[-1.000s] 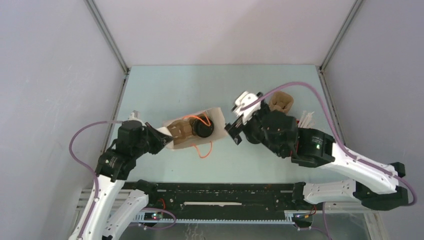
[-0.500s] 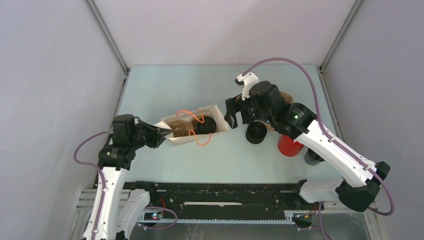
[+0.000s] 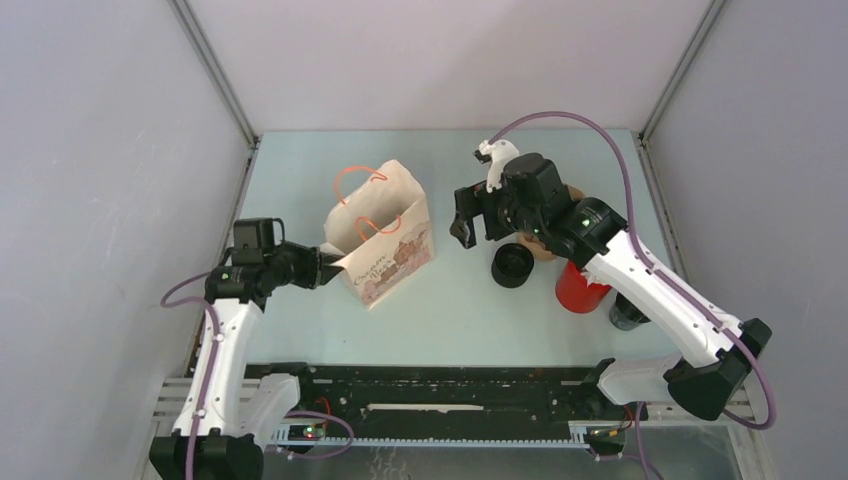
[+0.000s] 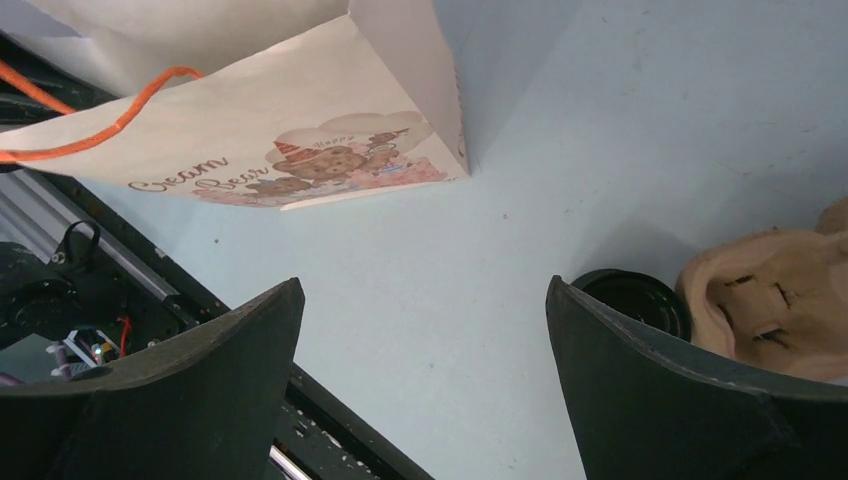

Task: Pack the takeout coffee

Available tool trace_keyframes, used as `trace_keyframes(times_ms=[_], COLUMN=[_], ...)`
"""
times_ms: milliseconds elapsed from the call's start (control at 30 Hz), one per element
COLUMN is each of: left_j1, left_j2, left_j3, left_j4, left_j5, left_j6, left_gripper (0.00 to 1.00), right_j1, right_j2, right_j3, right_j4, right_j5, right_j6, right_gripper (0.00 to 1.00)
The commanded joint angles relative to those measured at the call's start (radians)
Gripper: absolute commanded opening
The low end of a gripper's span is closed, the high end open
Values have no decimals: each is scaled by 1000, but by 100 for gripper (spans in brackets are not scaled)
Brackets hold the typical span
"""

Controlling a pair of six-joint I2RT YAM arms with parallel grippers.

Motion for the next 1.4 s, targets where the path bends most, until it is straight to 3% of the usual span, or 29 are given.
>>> trace_keyframes(times_ms=[0,133,267,433,567,700,800,1000,1133,1233,1367], left_j1=[52,64,64,64,58,0,-51,-53,-53,-58,-92], left_j2=[42,58,55,39,-47,-177,-243,-230,-224,-232,-250], left_j3=[59,122,190,334,382,317,262,206,198,193,203], left_j4=[-105,-120,-132,-168,-134,65,101,96,165,237,299], left_j5=[9,-8,-31,-109,-149,-106,-123,-148,-152,-101,-50], left_j6=[58,116,184,372,531,655,747,767,771,780,826], left_gripper=[32,60,78,98,100,98,93,90,93,95,99], right_j1=[-12,-11,-16,-18,-18,-19,-28,-56,-74,-172,-340], right_j2=[1,1,-3,-34,-68,-131,-192,-273,-329,-328,-339], right_j3=[-3,-21,-21,-21,-23,-39,-69,-81,-78,-51,-67], right_j4=[67,69,57,50,21,-34,-71,-142,-211,-346,-409], right_j5=[-62,-60,-51,-53,-24,40,87,192,382,468,389], right_j6=[16,0,-10,-14,-14,-37,-50,-20,82,152,175], right_gripper=[100,100,100,100,100,100,100,99,99,97,88])
